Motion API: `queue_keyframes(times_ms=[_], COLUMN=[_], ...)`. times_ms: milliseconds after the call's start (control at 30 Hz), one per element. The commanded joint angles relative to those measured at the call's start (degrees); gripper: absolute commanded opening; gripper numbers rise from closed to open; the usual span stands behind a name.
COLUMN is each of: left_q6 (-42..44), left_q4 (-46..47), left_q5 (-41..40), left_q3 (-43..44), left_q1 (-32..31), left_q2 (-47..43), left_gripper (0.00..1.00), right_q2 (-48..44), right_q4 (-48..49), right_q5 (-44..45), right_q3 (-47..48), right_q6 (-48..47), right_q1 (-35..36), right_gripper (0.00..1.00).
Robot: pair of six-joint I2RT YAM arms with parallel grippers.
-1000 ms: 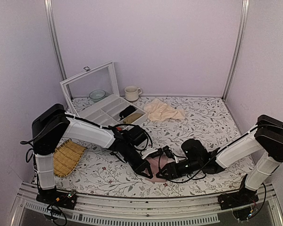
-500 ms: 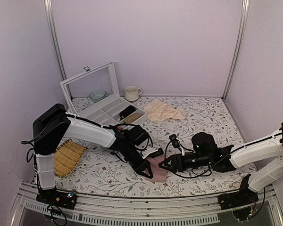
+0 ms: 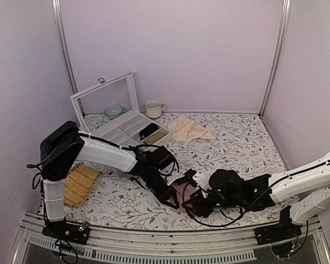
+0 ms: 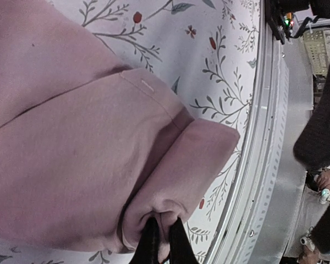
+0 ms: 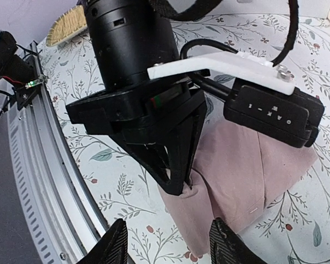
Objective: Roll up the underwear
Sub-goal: Roll the underwear at the center of the board.
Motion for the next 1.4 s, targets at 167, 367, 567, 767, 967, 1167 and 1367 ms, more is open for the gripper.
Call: queue_keyframes(times_ms=[167,367,567,767,967,1167,1367], left_q6=[0.8,0.8,0.9,0.8,0.8,0.8,1.1], left_q4=[-6.7,-6.9,-6.9,-6.9,-7.0,-6.9,-6.8], left_q5=[-4.2,-4.0,-3.7,-3.5,-3.3,-3.3,-3.1], left_q3=[-0.3,-0.3,-0.2,-0.3,-0.3,-0.4,-0.6], left_q1=[-1.1,-0.9,-0.8,-0.6,-0.7,-0.6,-0.5], left_q2=[4.8,4.9,5.3,5.3,5.3,5.2,5.3], left_gripper=[0.00,0.00,0.00,0.00,0.00,0.00,0.00], right_q2=[11.4,13.2,15.4,17.1,19.3,21.4,22.3], right_q4=[-1.5,-0.2,0.1,1.0,1.5,1.2,0.7], right_q5=[14.0,14.6,13.2,12.7,12.3,10.8,11.2], right_q3=[4.5,3.7,3.0,2.0,1.6,2.2,2.7], right_q6=[-10.1,-10.8,-10.5,-10.3,-10.3,-10.0,-8.4], right_q1=[8.0,8.6,8.5,8.5,8.5,8.5,8.4], right_gripper=[0.49,0.49,0.46,0.44,0.39,0.39,0.40])
